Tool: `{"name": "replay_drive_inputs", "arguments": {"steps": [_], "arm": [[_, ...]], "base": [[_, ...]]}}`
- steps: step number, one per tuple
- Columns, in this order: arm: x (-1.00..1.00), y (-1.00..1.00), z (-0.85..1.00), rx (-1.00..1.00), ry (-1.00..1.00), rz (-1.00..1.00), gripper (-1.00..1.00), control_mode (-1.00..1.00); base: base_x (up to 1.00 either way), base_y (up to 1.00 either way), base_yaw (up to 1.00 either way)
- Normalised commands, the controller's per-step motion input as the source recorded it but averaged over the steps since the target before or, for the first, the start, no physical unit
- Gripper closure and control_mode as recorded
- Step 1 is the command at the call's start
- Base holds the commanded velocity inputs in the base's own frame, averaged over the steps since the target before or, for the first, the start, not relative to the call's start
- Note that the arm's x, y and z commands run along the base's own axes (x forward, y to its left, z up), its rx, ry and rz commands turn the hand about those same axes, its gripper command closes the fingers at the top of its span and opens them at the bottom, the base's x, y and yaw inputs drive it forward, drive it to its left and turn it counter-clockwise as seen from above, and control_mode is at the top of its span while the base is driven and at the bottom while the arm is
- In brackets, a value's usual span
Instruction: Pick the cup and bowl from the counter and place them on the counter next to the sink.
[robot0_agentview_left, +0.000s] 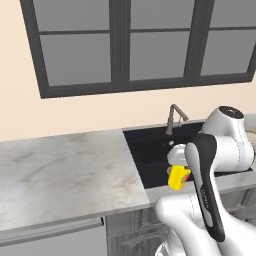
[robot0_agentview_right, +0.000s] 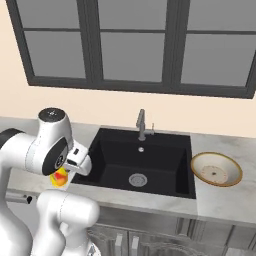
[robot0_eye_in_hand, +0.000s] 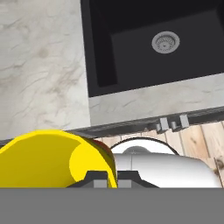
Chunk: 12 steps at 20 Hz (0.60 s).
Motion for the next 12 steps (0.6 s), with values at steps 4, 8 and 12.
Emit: {"name": "replay_drive_inputs", "arguments": {"steps": [4, 8, 12], "arm": [[0.4, 0.86, 0.0, -0.04, 0.0, -0.02, 1.0, -1.0], [0.36, 0.6, 0.0, -0.01, 0.0, 0.0, 1.0, -1.0], [0.44, 0.19, 0.0, 0.0, -0.02, 0.0, 1.0, -1.0]], "base": [[0.0, 0.0, 0.0], [0.0, 0.0, 0.0], [0.0, 0.0, 0.0]]}}
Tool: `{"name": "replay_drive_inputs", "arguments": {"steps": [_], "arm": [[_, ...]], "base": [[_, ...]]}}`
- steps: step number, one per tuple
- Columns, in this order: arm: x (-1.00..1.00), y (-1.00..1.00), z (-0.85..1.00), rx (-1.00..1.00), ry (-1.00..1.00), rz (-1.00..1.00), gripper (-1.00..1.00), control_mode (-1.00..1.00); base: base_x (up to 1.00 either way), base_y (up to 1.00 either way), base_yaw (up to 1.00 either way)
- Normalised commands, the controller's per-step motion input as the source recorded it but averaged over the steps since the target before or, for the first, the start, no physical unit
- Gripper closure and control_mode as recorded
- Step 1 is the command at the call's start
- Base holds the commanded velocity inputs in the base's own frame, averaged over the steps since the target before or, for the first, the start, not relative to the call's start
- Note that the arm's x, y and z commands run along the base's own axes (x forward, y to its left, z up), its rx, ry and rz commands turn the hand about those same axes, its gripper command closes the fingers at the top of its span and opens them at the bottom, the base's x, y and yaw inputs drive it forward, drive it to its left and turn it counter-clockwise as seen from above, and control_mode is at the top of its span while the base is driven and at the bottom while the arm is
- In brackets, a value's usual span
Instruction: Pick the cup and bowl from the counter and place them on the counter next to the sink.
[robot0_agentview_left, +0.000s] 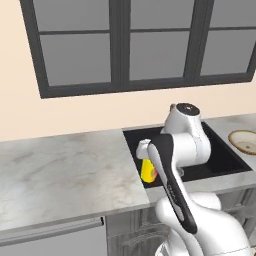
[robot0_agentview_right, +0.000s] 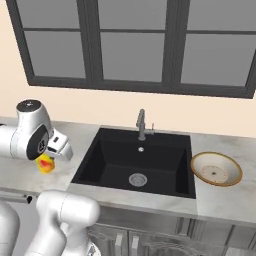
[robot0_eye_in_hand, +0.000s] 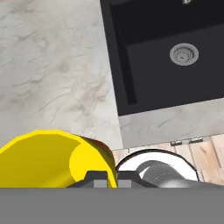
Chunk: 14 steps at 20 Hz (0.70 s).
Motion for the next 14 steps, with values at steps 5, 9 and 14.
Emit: {"name": "replay_drive_inputs", "arguments": {"steps": [5, 9, 14], "arm": [[0.62, 0.19, 0.0, 0.0, -0.04, 0.0, 1.0, -1.0], [0.54, 0.11, 0.0, 0.0, 0.0, 0.0, 1.0, -1.0], [0.4, 0.04, -0.05, 0.0, 0.0, -0.02, 1.0, -1.0]], "base": [[0.0, 0.0, 0.0], [0.0, 0.0, 0.0], [0.0, 0.0, 0.0]]}}
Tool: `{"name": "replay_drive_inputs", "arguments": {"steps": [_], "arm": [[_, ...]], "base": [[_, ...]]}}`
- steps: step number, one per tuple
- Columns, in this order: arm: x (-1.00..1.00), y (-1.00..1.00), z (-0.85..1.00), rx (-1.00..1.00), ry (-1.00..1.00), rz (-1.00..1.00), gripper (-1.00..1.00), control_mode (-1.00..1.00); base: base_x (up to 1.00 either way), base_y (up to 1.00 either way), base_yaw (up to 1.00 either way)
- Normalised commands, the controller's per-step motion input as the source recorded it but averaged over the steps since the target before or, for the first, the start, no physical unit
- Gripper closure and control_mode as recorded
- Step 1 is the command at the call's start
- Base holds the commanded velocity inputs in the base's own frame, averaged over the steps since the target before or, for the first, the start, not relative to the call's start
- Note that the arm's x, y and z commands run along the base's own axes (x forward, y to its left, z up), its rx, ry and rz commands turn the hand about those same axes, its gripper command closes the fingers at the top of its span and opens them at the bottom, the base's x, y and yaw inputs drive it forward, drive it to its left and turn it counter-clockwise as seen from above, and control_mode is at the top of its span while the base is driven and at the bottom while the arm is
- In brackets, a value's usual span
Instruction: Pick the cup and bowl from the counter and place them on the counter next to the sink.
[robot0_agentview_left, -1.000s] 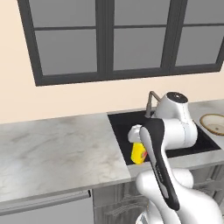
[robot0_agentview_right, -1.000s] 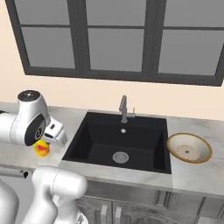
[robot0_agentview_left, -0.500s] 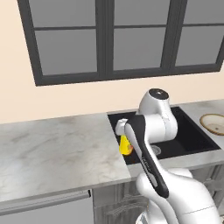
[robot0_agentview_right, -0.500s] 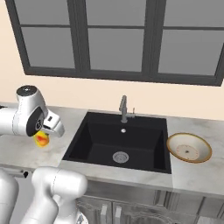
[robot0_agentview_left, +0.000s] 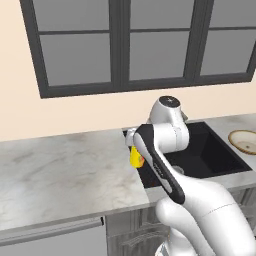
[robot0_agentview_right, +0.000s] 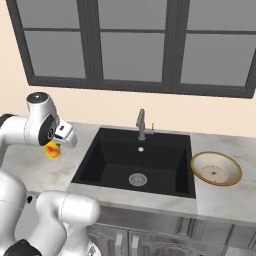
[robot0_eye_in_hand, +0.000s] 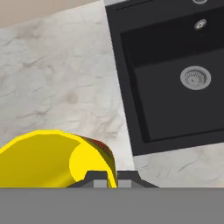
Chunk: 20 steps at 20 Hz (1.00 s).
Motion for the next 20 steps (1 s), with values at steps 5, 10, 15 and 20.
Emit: {"name": "replay_drive_inputs", "arguments": {"steps": [5, 10, 15, 20], "arm": [[0.43, 0.03, -0.27, -0.01, 0.0, -0.06, 1.0, -1.0], [0.19, 0.07, -0.27, 0.0, 0.0, -0.05, 1.0, -1.0], [0.0, 0.17, -0.24, 0.0, 0.0, 0.0, 1.0, -1.0], [0.03, 0.05, -0.38, 0.0, 0.0, 0.0, 1.0, -1.0]], "base": [[0.0, 0.0, 0.0], [0.0, 0.0, 0.0], [0.0, 0.0, 0.0], [0.0, 0.0, 0.0]]}}
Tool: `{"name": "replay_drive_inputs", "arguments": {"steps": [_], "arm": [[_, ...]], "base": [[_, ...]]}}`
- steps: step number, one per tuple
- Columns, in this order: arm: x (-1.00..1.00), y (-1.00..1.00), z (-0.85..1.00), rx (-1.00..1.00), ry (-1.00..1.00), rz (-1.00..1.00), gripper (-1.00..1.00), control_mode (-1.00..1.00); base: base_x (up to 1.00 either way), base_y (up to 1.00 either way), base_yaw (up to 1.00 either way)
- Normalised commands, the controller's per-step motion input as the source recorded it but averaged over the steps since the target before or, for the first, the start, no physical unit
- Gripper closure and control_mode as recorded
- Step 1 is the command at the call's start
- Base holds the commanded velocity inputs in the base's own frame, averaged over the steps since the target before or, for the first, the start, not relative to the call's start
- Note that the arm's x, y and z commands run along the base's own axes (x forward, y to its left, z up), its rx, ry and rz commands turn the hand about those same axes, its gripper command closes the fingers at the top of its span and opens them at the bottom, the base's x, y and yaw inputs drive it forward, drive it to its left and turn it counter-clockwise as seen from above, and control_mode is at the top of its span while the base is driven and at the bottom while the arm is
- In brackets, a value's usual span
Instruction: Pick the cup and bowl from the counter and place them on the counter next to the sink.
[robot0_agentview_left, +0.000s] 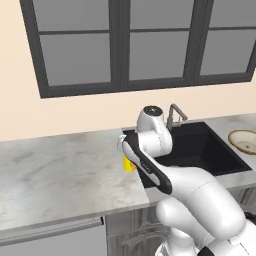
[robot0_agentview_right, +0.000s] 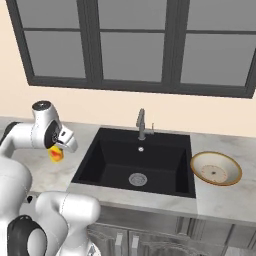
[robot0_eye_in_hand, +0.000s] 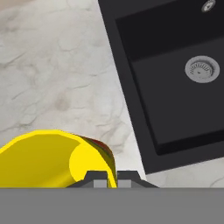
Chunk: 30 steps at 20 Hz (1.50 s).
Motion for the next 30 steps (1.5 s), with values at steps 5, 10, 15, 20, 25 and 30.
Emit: {"name": "replay_drive_inputs", "arguments": {"steps": [5, 10, 15, 20, 25, 30], "arm": [[0.03, 0.0, -0.43, 0.0, 0.0, 0.0, 1.0, -1.0], [0.01, 0.0, -0.28, 0.0, 0.0, -0.01, 1.0, -1.0], [0.0, 0.0, -0.28, 0.0, 0.0, -0.01, 1.0, -1.0], [0.0, 0.0, -0.24, 0.0, 0.0, -0.01, 1.0, -1.0], [0.0, 0.0, -0.17, 0.0, 0.0, -0.01, 1.0, -1.0], [0.0, 0.0, -0.19, 0.0, 0.0, -0.01, 1.0, -1.0]], "base": [[0.0, 0.0, 0.0], [0.0, 0.0, 0.0], [0.0, 0.0, 0.0], [0.0, 0.0, 0.0], [0.0, 0.0, 0.0], [0.0, 0.0, 0.0]]}}
